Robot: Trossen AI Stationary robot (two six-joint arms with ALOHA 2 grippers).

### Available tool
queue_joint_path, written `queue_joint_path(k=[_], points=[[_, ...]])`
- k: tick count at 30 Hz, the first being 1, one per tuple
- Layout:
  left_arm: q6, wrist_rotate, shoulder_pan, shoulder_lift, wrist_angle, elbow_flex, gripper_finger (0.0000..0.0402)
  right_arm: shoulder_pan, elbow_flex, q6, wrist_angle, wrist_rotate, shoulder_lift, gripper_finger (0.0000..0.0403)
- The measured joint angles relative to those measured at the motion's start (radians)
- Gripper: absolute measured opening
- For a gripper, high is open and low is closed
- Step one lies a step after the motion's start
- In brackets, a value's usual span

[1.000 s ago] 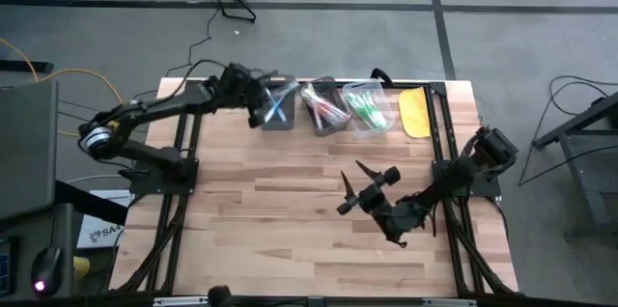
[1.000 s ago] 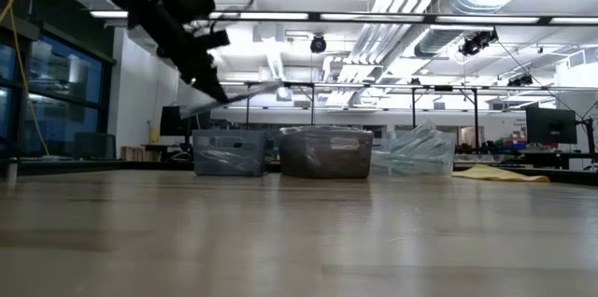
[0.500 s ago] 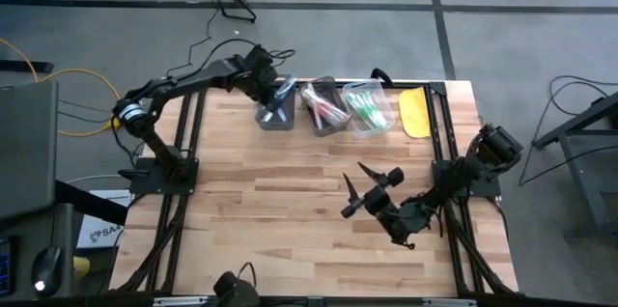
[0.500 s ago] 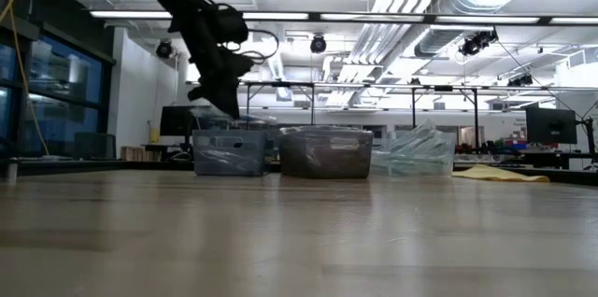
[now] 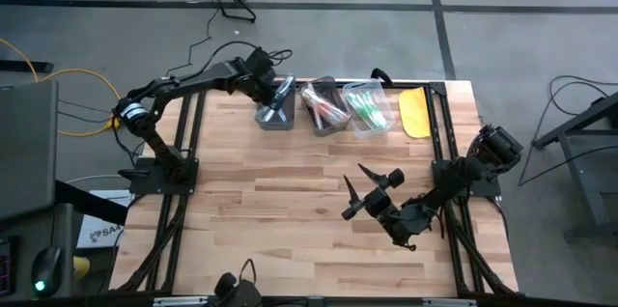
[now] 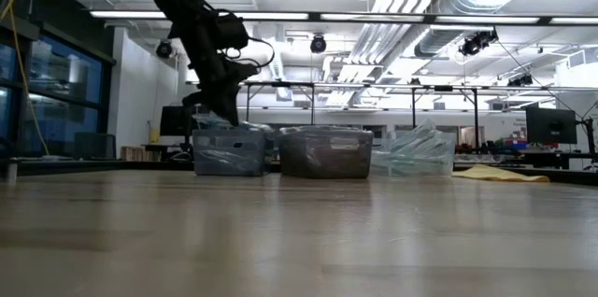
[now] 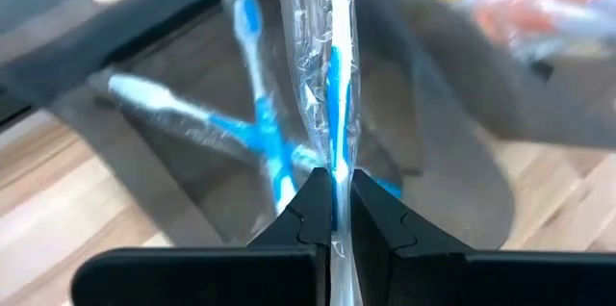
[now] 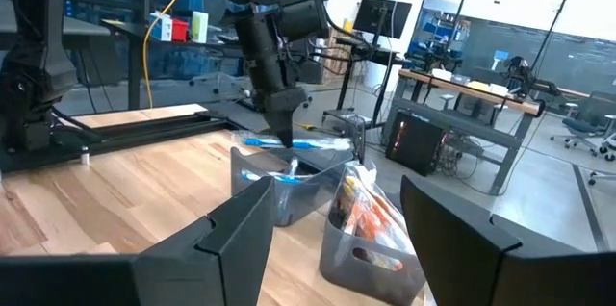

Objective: Pick & Place Toothbrushes
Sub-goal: Put the blue toothbrush into the left black bin

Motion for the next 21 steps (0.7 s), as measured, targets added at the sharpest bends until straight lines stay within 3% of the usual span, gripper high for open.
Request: queue_joint_path(k=[13,16,21], points=[[-0.027,0.002,0.0,0.104,0.041,-0.004,0.0011,-0.002,0.0,0.019,-0.02,-0.001,0.0,0.0219],[-0.026,0.001,0.0,0.119,0.066,-0.004,0.0036,-0.002,0.0,0.045,-0.048,0.0,0.0,0.0219],[0.01,0.001,-0.015,0.118,0.073,-0.004,0.0113,-0.002,0.0,0.096,-0.096,0.0,0.0,0.0219]])
